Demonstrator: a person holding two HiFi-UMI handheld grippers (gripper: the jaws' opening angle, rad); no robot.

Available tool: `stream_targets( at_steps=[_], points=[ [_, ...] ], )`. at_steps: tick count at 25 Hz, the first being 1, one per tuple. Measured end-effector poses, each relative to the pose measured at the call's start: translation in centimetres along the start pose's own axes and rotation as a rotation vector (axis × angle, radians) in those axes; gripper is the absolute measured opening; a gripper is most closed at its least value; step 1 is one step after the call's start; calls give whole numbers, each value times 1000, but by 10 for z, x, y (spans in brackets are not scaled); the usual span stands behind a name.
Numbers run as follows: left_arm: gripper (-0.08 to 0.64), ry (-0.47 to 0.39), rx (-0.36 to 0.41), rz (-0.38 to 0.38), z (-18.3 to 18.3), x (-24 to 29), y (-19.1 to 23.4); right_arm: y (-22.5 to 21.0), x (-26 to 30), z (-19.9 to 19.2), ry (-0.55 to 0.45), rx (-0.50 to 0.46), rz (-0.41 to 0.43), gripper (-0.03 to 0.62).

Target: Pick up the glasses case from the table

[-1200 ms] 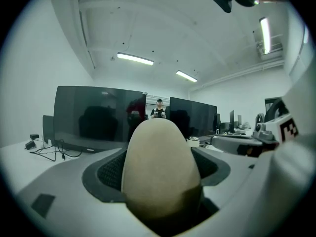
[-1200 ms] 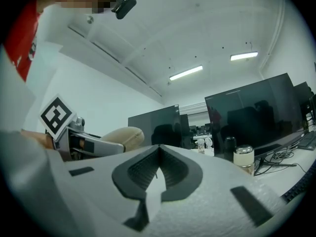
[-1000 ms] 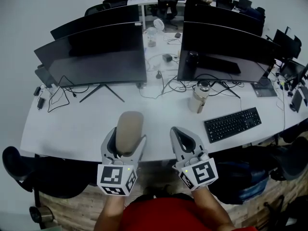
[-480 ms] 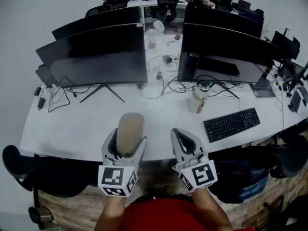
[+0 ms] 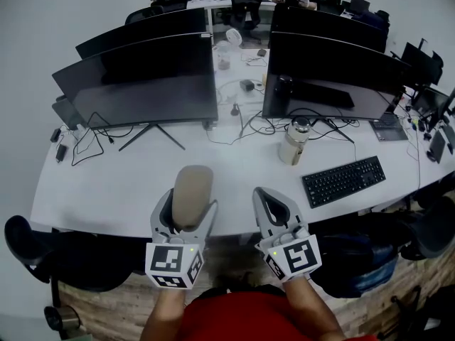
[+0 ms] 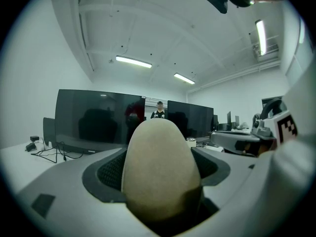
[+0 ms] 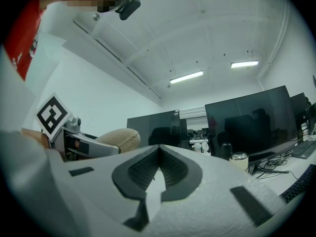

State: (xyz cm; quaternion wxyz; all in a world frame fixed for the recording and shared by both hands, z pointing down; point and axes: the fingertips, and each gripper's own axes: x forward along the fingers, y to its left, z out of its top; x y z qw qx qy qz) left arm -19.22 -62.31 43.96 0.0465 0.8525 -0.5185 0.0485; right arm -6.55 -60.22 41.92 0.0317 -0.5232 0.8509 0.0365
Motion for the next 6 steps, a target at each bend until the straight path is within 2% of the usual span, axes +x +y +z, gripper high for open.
stream_targets(
  at_steps=[6],
  points=[
    [390,0,1,-2,-1,1,-1,0,1,0,-2,-7,-1,0]
  ],
)
